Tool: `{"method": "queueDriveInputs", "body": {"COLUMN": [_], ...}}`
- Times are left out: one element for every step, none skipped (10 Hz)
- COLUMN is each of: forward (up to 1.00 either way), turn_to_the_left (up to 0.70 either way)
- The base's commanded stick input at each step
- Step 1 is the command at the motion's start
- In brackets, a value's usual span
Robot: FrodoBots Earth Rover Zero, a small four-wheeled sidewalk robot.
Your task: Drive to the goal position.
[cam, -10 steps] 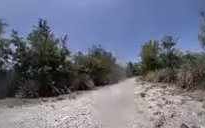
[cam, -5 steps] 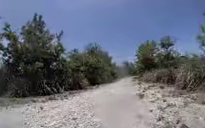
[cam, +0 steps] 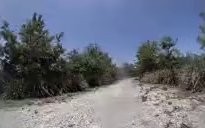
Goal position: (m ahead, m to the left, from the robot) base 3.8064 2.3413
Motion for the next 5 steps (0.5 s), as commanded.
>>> {"method": "queueDriveInputs", "body": {"forward": [0.3, 0.3, 0.3, 0.3, 0.3], "turn_to_the_left": [0.0, 0.0, -0.12, -0.29, -0.48]}}
